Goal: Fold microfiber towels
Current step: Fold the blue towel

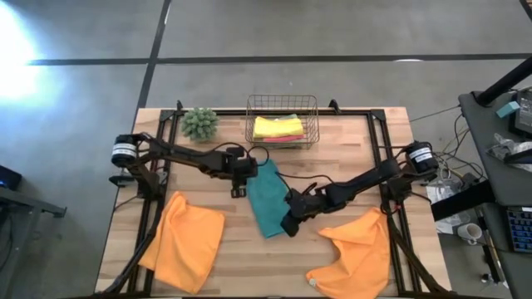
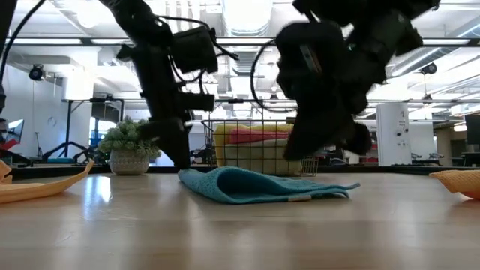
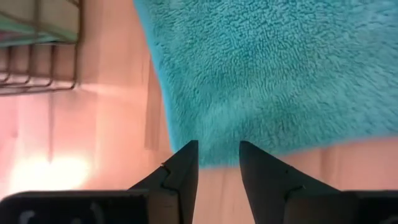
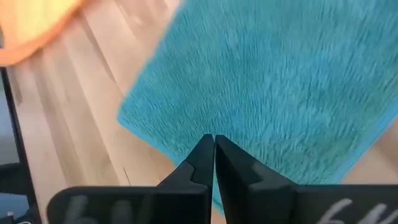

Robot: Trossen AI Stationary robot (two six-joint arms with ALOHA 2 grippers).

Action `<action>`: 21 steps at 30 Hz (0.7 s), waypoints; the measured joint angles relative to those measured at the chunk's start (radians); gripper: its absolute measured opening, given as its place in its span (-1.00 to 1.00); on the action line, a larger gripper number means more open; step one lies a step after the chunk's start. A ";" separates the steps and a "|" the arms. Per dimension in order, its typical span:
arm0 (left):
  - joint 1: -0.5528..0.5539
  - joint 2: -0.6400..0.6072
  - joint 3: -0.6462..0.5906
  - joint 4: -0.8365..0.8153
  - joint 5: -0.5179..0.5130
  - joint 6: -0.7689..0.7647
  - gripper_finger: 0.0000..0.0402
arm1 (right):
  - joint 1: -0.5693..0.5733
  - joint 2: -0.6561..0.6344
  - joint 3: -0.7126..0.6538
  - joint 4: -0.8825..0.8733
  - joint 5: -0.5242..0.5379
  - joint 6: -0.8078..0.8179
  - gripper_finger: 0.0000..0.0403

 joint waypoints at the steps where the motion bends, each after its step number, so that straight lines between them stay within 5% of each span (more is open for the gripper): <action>1: -0.005 -0.015 0.003 -0.026 0.000 -0.004 -0.49 | 0.000 -0.010 0.005 -0.016 0.011 -0.010 -0.96; 11: -0.139 -0.177 0.007 -0.002 0.071 -0.186 -0.49 | 0.000 -0.154 0.011 -0.216 0.082 -0.161 -0.96; 17: -0.276 -0.170 0.008 0.154 0.072 -0.193 -0.49 | 0.000 -0.255 0.010 -0.319 0.083 -0.269 -0.96; 21: -0.339 -0.108 0.009 0.284 0.068 -0.326 -0.49 | 0.000 -0.321 0.009 -0.384 0.082 -0.320 -0.96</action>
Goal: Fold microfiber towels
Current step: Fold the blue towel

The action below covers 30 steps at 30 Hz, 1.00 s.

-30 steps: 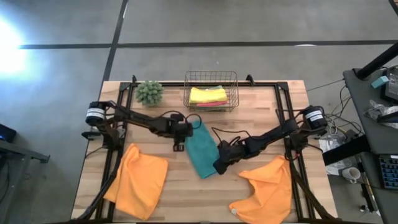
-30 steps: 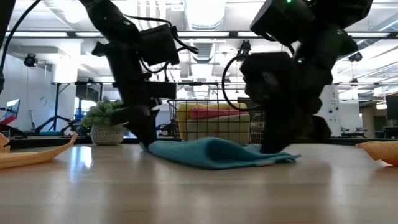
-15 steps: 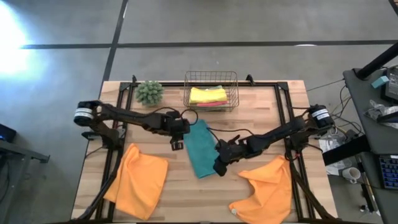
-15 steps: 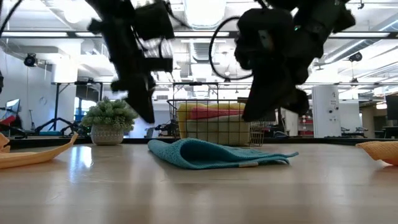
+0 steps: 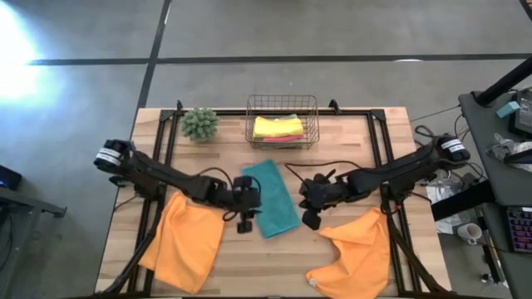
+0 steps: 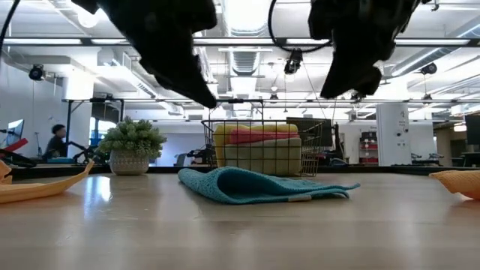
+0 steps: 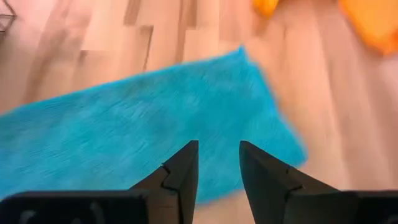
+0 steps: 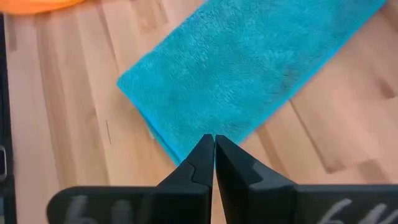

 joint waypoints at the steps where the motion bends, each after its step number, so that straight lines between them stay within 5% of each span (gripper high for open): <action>1: -0.008 0.019 0.001 0.030 -0.007 -0.034 -0.49 | 0.000 -0.014 -0.001 -0.019 0.000 -0.010 -0.96; 16: -0.059 0.278 0.150 0.063 -0.009 -0.123 -0.49 | 0.000 -0.074 -0.004 -0.088 -0.002 -0.142 -0.96; 30: -0.082 0.311 0.156 -0.094 0.045 -0.149 -0.49 | 0.000 -0.065 -0.010 -0.124 -0.005 -0.168 -0.96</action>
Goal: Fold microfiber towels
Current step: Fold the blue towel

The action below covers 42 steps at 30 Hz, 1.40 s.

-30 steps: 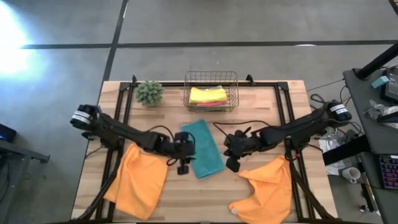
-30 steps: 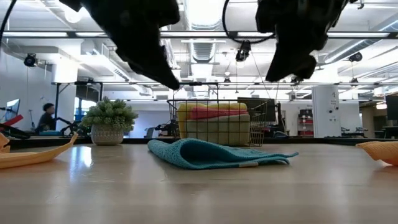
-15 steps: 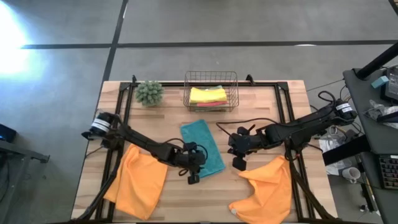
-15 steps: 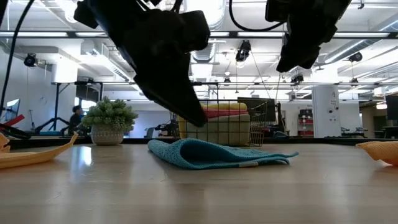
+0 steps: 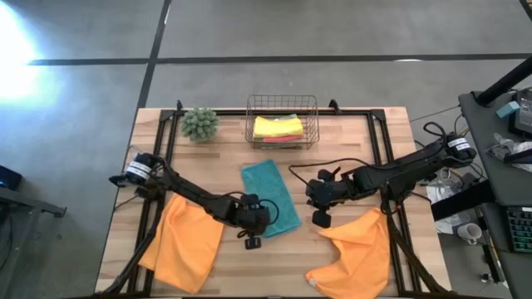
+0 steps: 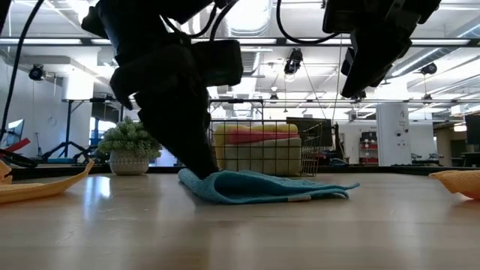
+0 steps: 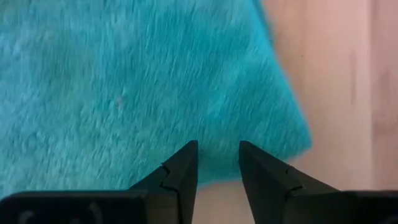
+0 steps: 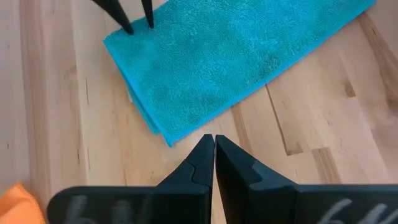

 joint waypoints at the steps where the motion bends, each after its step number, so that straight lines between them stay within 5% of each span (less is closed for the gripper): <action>1: -0.002 -0.002 0.000 -0.027 0.004 0.000 -0.49 | 0.000 0.000 0.000 0.000 0.000 -0.001 -0.96; 27: -0.019 -0.075 0.047 -0.406 0.057 0.027 -0.49 | 0.002 0.000 0.000 0.002 0.002 -0.010 -0.96; 36: -0.096 -0.158 0.115 -0.437 -0.023 0.032 -0.49 | 0.012 0.000 0.000 0.064 -0.043 -0.104 -0.75; 42: -0.230 -0.156 0.147 -0.505 -0.165 0.021 -0.49 | 0.016 0.000 0.000 0.101 -0.049 -0.176 -0.50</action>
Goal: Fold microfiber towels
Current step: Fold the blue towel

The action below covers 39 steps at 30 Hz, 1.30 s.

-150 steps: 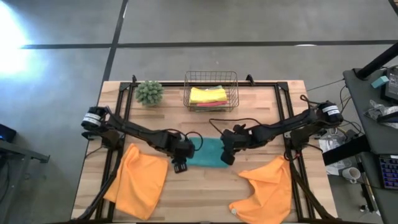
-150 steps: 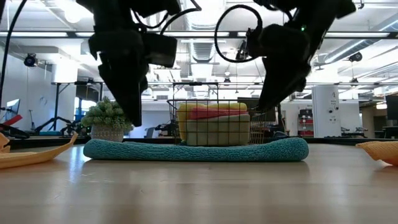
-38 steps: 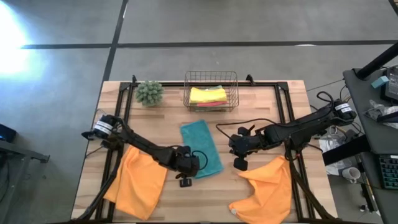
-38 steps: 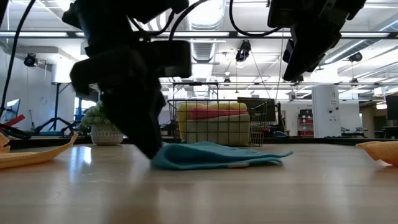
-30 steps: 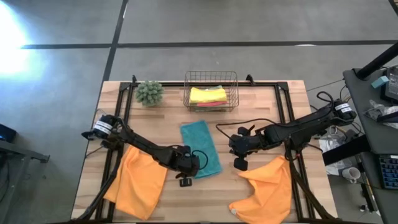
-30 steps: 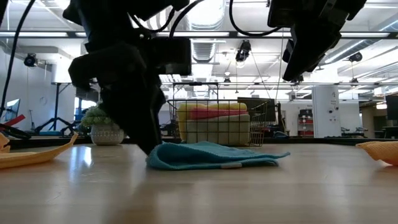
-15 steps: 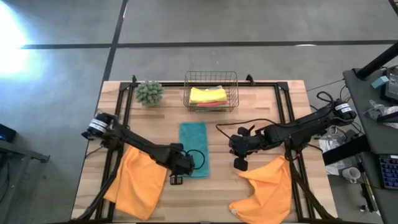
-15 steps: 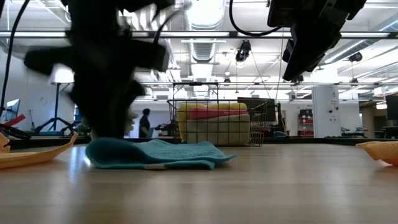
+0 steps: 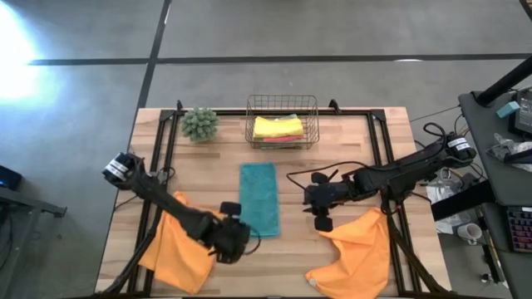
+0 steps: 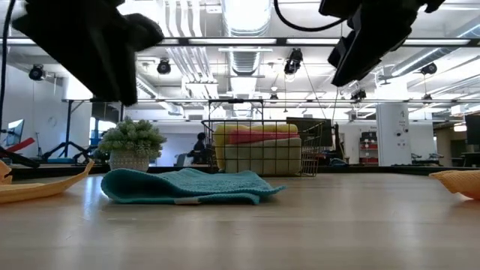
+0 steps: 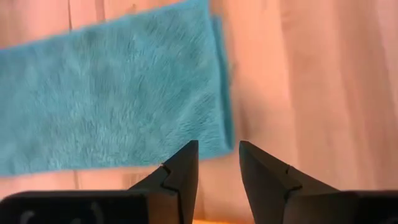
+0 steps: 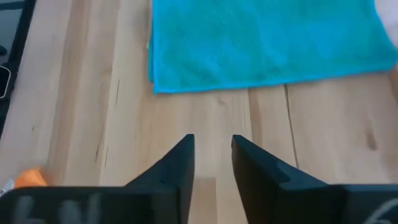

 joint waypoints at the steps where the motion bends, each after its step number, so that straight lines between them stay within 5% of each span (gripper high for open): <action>1: -0.019 0.000 0.000 0.000 -0.021 -0.021 -0.49 | 0.003 0.001 0.000 0.012 0.000 -0.017 -0.47; 9: -0.090 0.007 -0.009 -0.001 -0.079 -0.202 -0.49 | 0.039 0.025 0.000 0.091 -0.003 -0.193 -0.31; 27: -0.138 0.118 -0.015 -0.011 -0.208 -0.071 -0.49 | 0.113 0.243 0.001 0.394 0.000 -0.162 -0.23; 39: -0.105 0.117 -0.018 -0.008 -0.162 -0.047 -0.39 | 0.135 0.465 0.233 0.291 0.001 -0.208 -0.22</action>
